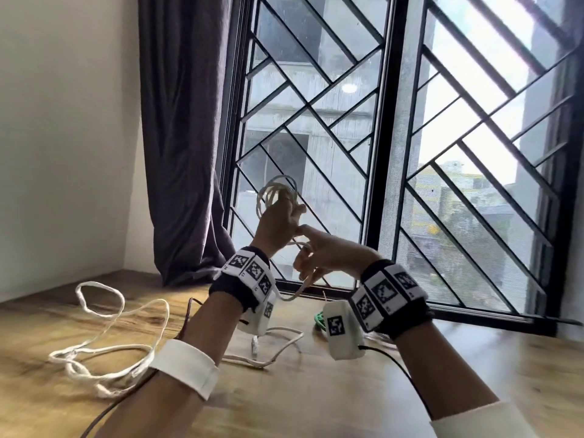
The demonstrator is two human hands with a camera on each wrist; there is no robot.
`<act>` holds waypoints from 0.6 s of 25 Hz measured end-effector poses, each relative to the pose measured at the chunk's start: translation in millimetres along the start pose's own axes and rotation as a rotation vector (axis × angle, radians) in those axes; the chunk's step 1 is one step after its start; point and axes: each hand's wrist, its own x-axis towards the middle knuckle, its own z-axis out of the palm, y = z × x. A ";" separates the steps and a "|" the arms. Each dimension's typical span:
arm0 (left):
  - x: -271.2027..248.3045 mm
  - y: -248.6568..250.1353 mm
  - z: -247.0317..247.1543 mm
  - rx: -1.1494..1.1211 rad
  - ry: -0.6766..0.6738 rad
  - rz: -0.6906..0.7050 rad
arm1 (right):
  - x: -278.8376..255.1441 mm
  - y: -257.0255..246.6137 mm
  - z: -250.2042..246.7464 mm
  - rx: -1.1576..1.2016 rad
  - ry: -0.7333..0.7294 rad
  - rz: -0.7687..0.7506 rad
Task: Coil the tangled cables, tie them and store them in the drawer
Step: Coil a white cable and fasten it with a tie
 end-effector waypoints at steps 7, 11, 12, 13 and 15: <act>-8.7 6.9 -0.6 -0.086 -0.271 0.085 | -8.9 18.3 -43.0 0.457 0.530 -0.193; -15.1 26.4 3.6 -0.303 -0.513 -0.085 | 0.0 23.8 -46.2 0.157 0.802 -0.389; -17.2 28.8 2.0 -0.338 -0.603 -0.104 | 2.2 23.7 -46.2 0.038 0.875 -0.415; -19.3 29.0 0.5 -0.398 -0.704 -0.111 | 3.7 23.6 -46.1 -0.067 0.938 -0.426; -23.8 28.5 -2.0 -0.614 -0.881 -0.139 | 4.3 23.9 -45.7 -0.171 1.036 -0.416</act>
